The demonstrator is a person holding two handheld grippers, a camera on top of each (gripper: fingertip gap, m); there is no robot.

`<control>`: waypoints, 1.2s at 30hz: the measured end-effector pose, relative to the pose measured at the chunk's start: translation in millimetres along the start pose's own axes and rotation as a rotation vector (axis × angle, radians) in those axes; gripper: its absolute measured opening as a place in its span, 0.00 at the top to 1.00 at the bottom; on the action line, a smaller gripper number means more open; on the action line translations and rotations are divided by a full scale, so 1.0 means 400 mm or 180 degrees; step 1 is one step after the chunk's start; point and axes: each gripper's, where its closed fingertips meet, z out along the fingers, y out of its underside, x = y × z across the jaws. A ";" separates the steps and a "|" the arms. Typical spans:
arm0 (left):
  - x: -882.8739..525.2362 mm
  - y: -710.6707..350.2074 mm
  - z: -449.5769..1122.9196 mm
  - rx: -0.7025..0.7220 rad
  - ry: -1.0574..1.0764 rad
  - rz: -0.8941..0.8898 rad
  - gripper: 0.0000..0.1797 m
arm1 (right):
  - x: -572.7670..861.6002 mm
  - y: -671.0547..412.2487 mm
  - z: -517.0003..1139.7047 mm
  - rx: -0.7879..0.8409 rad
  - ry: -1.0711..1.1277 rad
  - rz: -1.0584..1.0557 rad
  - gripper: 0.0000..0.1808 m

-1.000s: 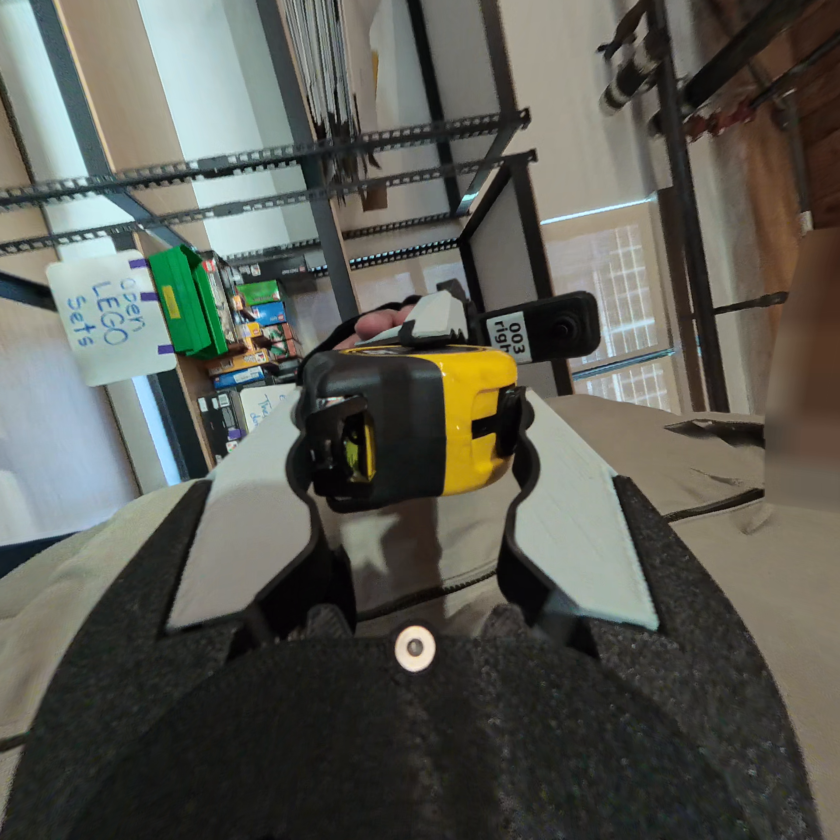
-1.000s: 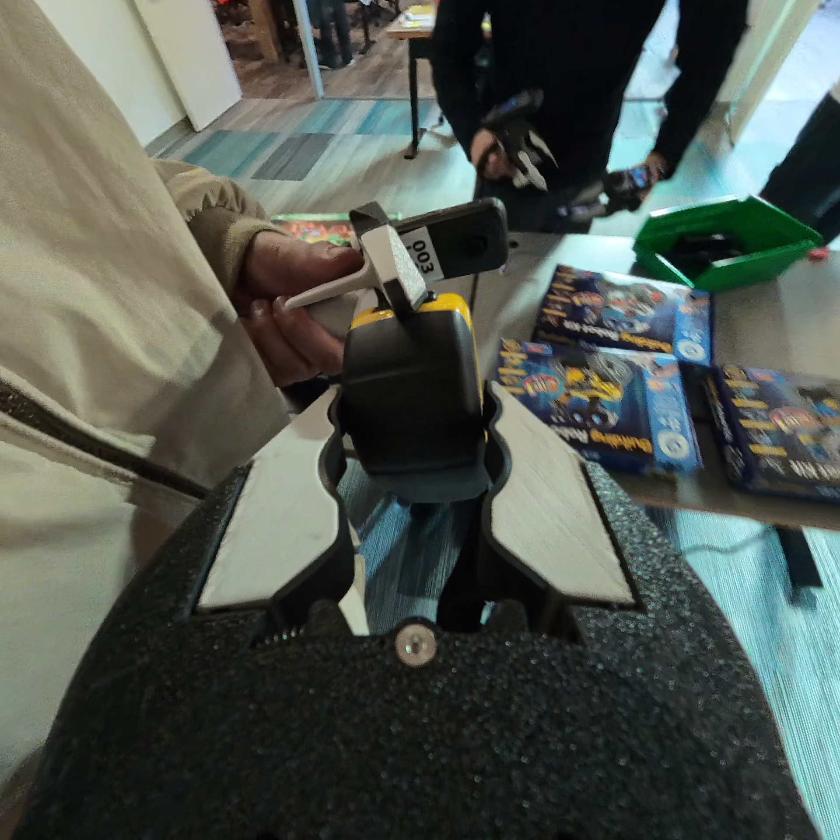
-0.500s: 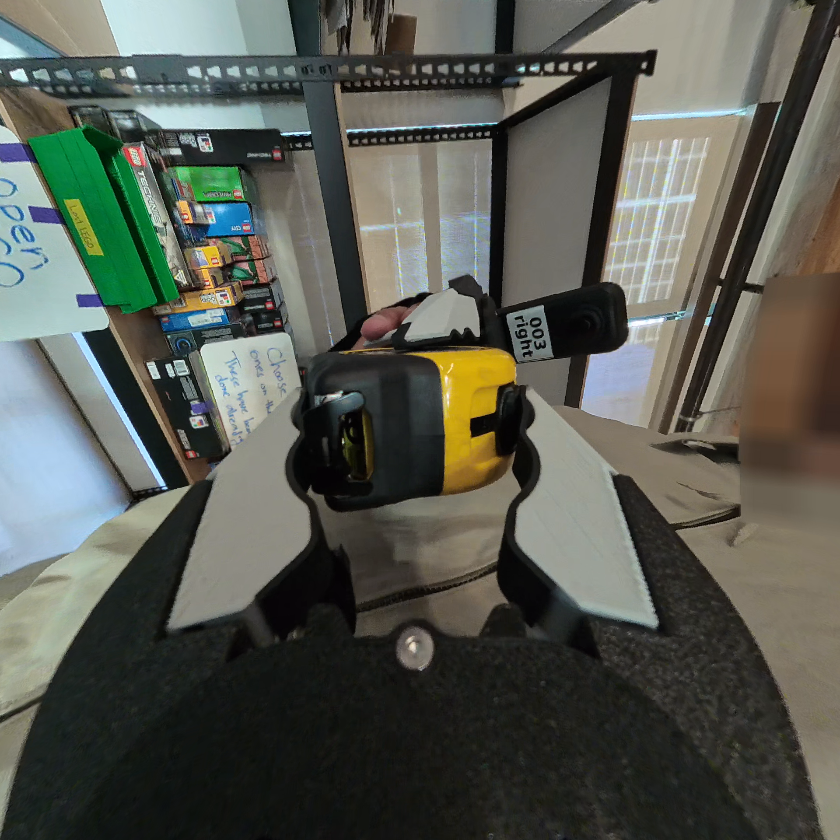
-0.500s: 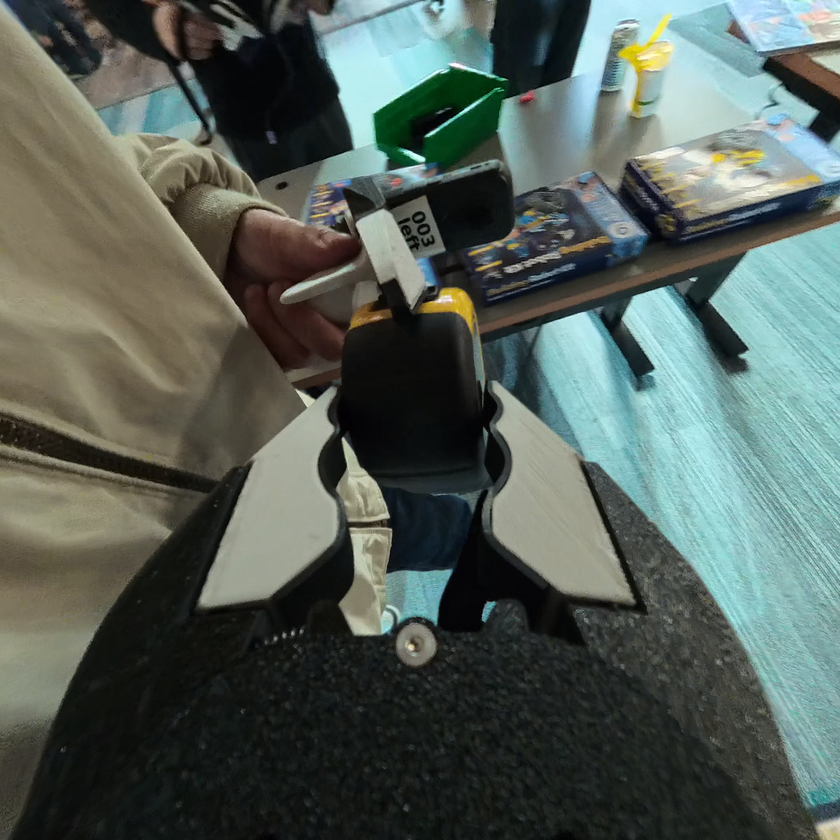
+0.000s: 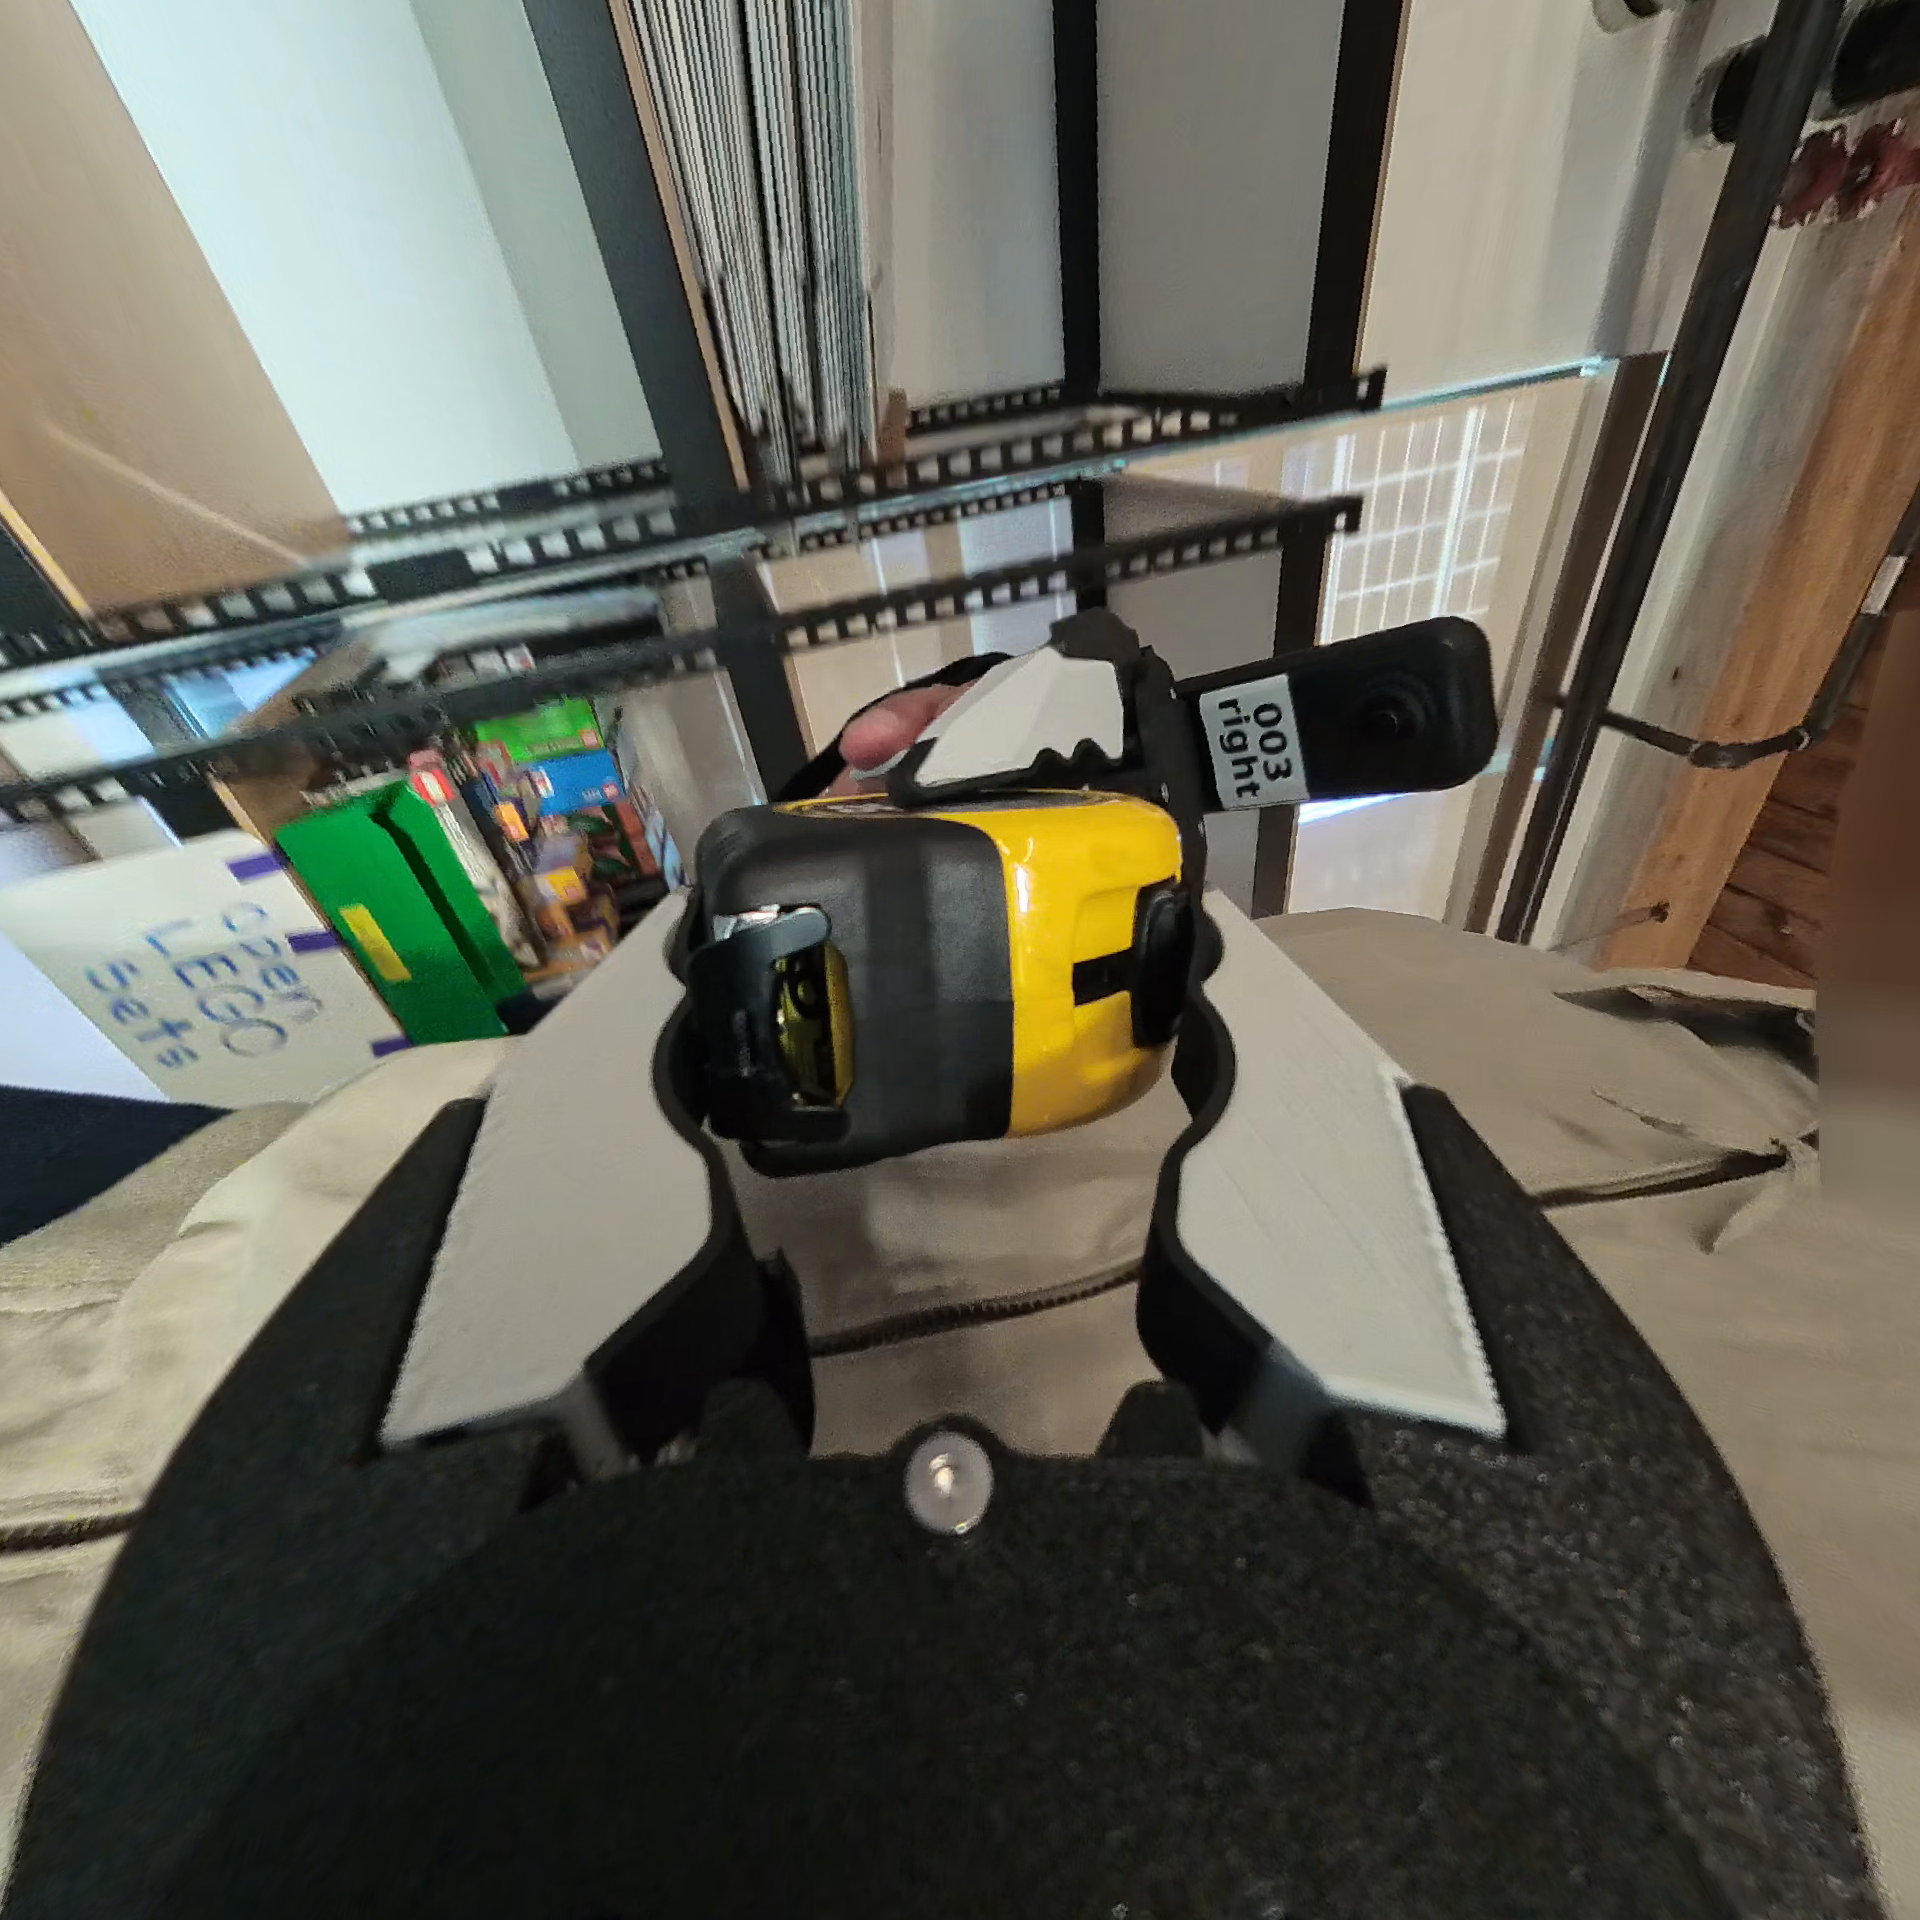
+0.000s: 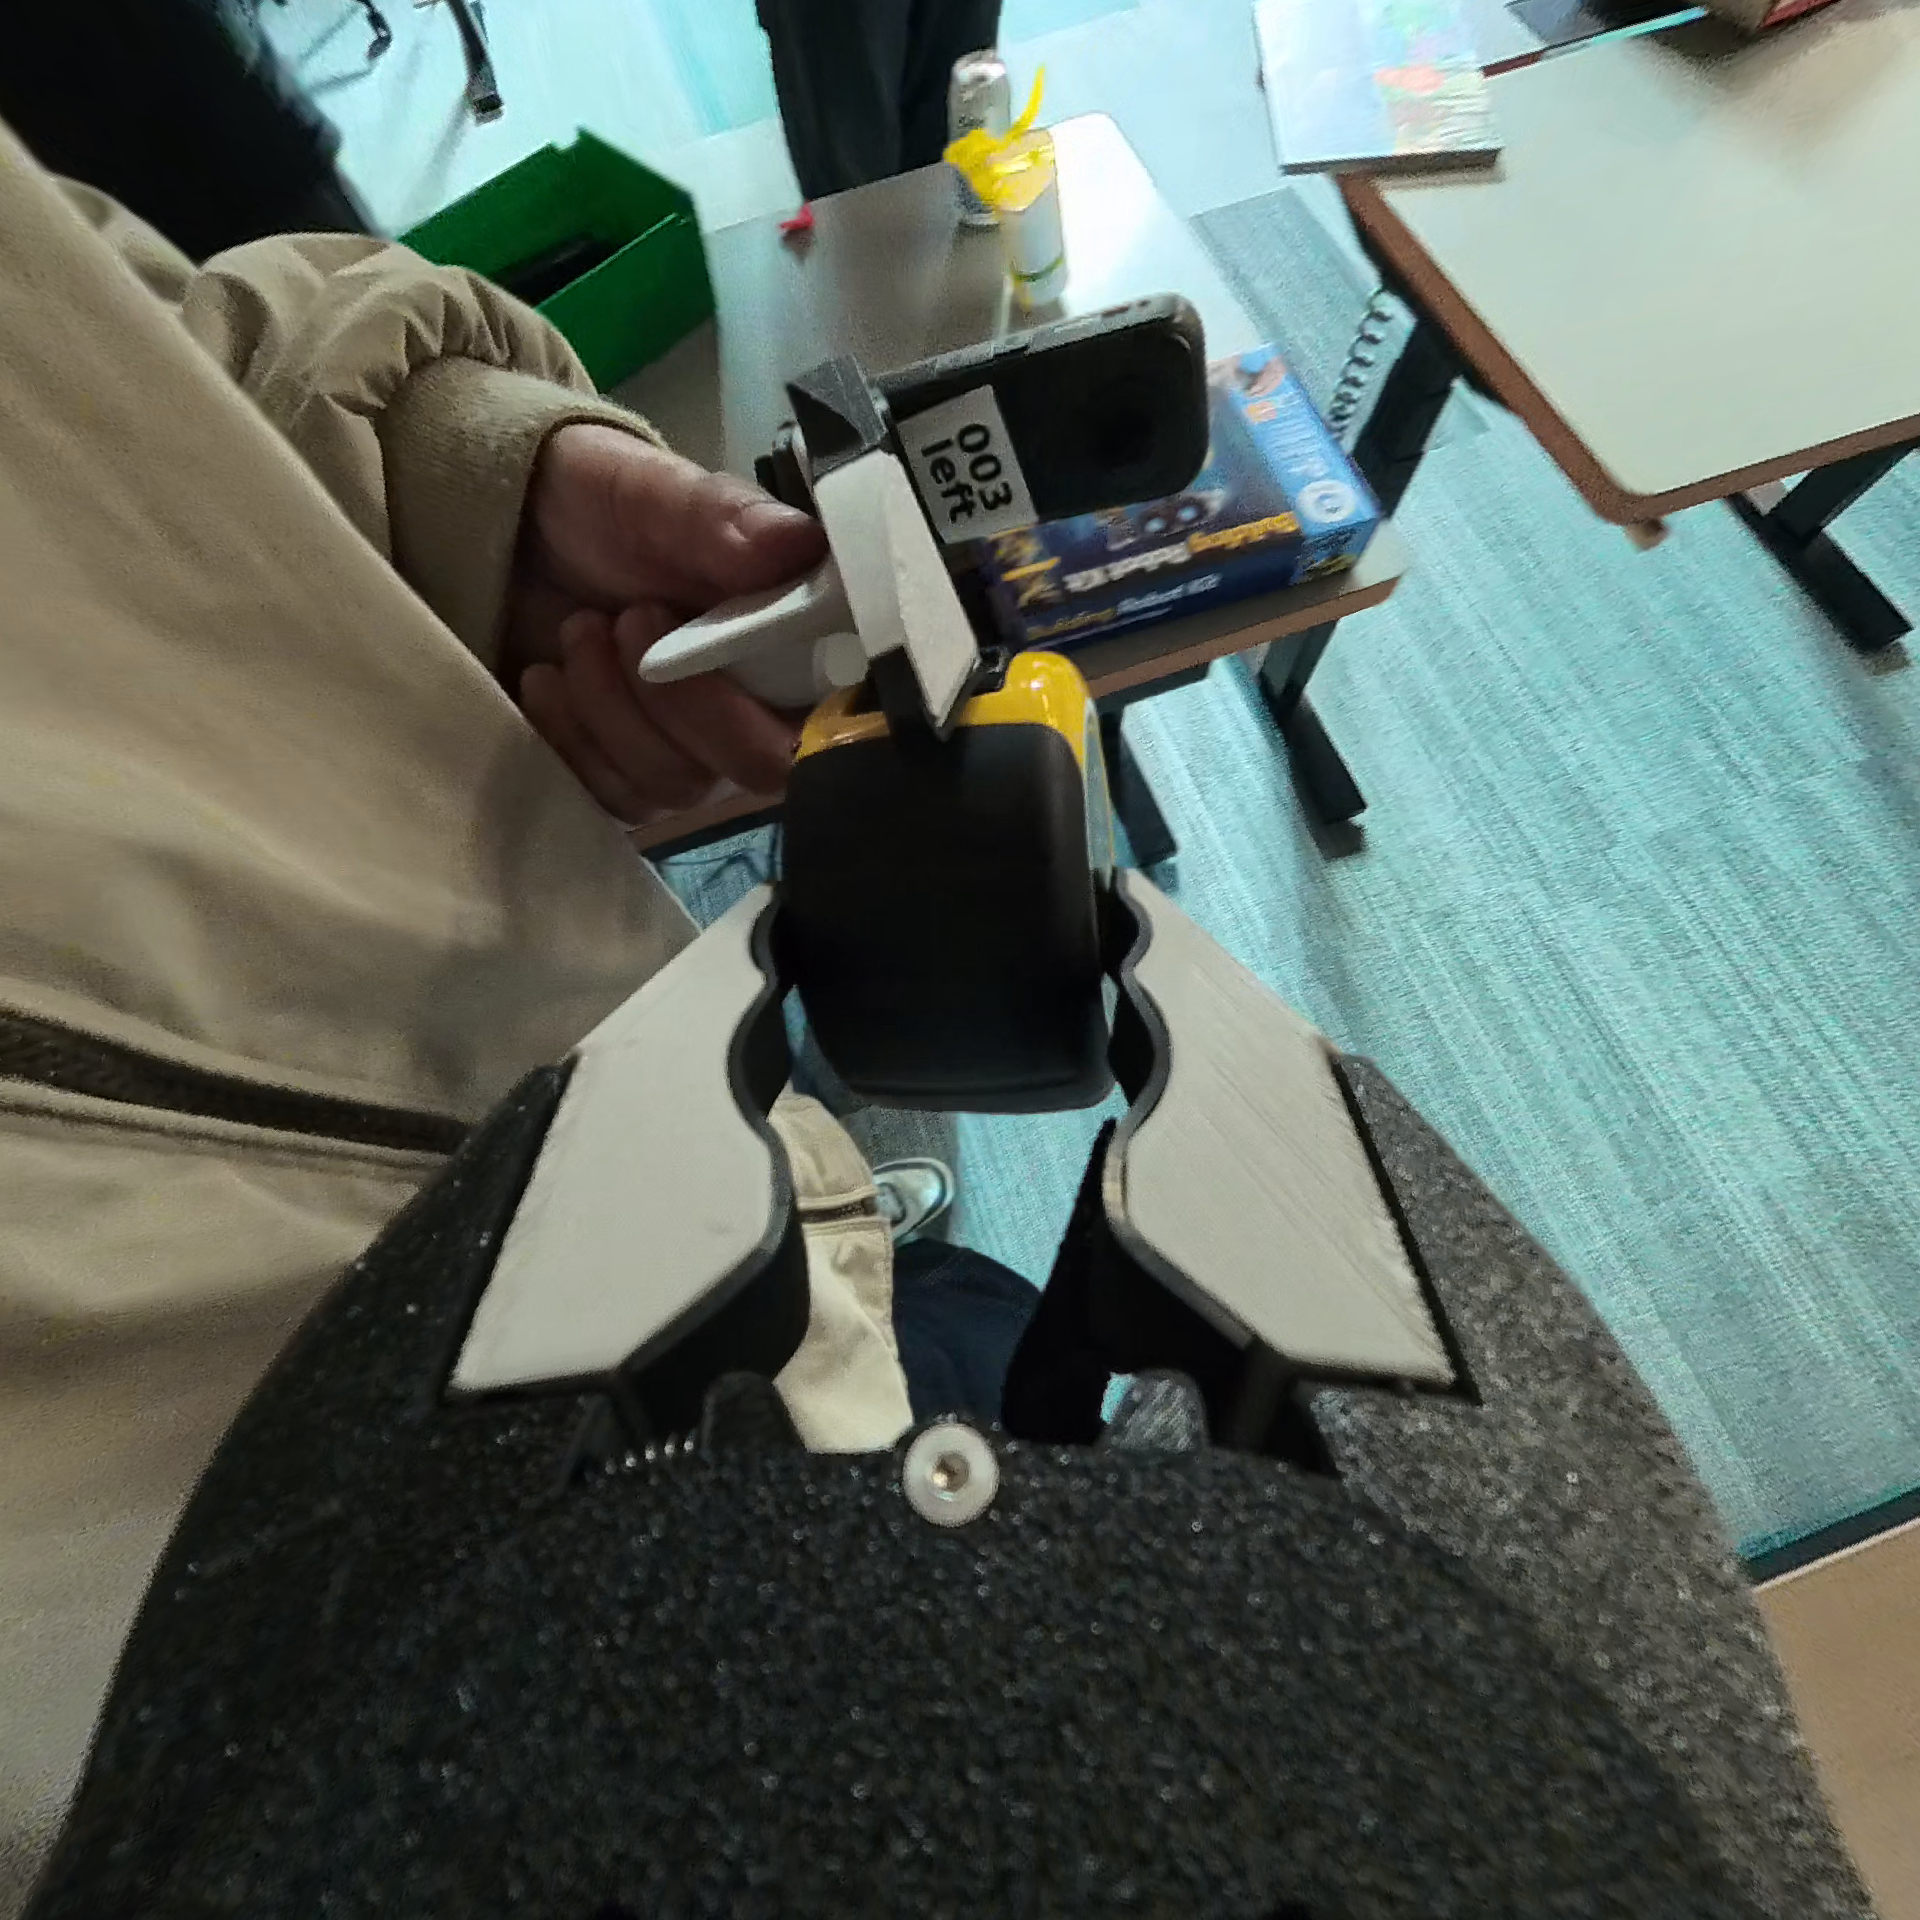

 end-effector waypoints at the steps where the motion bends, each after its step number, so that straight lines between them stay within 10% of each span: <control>1: -0.010 -0.072 -0.004 0.0033 0.0006 0.0022 0.51 | 0.068 -0.020 0.016 0.0028 0.0010 -0.0001 0.67; 36: -0.464 -2.892 -0.100 0.0349 -0.0121 0.0072 0.51 | 2.778 -0.682 0.604 0.0076 -0.0420 -0.0182 0.67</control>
